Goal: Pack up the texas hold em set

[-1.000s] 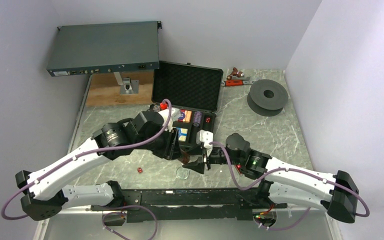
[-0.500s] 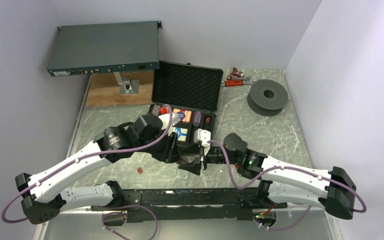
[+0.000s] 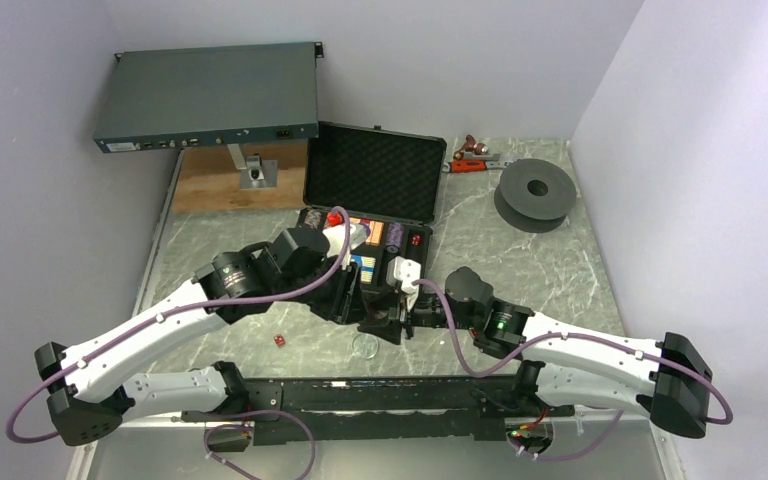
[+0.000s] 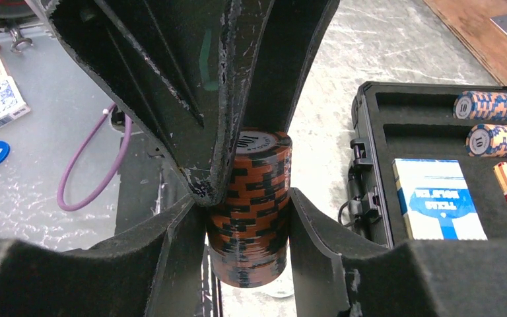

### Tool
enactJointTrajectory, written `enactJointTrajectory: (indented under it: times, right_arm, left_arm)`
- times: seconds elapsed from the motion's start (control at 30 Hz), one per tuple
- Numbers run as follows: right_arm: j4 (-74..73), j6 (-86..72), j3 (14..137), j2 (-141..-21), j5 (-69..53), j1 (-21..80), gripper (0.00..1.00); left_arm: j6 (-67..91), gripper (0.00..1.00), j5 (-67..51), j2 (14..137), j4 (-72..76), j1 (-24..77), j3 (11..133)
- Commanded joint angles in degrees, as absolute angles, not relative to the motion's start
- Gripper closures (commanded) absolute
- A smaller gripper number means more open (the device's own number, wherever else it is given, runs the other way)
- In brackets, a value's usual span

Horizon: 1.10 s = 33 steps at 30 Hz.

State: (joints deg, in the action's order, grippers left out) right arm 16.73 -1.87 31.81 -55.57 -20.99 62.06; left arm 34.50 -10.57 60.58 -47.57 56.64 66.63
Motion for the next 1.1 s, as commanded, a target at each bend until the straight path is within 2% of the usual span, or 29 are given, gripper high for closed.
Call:
enactJointTrajectory:
  times: [0.0,0.03,0.07,0.13,0.17,0.2,0.27,0.37,0.53,0.77,0.9,1.07]
  right_arm:
    - [19.75,-2.13,32.32,-54.07,-20.92,62.4,0.83]
    - [19.13,-2.22,32.6,-54.36,-20.9,62.4,0.89]
    - [18.63,-2.37,32.95,-54.57,-20.78,62.4,0.92]
    - [18.57,-3.2,33.03,-55.0,-20.02,62.4,0.94]
    - [18.95,-3.64,32.84,-55.16,-19.37,62.4,0.94]
    - [19.45,-4.05,32.56,-55.4,-18.81,62.4,0.95]
    - [20.08,-4.73,32.22,-56.04,-17.87,62.4,0.97]
    - [20.03,-6.37,32.75,-57.44,-16.55,62.4,1.0]
    - [15.29,-10.73,37.17,-61.7,-10.92,62.4,1.0]
    - [4.9,-18.8,47.94,-66.66,-2.57,62.55,1.0]
    - [-1.31,-24.65,54.53,-68.91,4.64,62.58,1.0]
    - [-11.51,-29.19,64.49,-74.98,9.62,62.58,1.0]
  left_arm:
    - [33.66,1.0,-11.38,60.46,-42.2,56.38,68.41]
    - [33.3,0.98,-11.5,60.49,-42.12,56.39,68.6]
    - [32.85,0.87,-11.32,60.44,-42.1,56.3,68.91]
    - [32.29,0.48,-9.76,59.92,-42.1,56.25,69.14]
    - [32.08,0.33,-8.47,59.53,-42.1,56.25,69.14]
    - [31.87,0.2,-6.33,59.17,-42.7,56.32,69.17]
    - [31.51,0.03,-1.95,58.62,-44.9,56.19,69.82]
    - [29.61,0.0,2.69,57.35,-47.76,56.01,70.59]
    - [24.99,0.0,17.39,52.05,-52.78,55.72,72.9]
    - [12.84,0.0,34.76,40.08,-47.01,55.36,66.14]
    - [5.94,0.0,38.82,39.95,-41.91,52.56,60.1]
    - [3.32,0.0,33.79,44.43,-38.46,43.77,56.87]
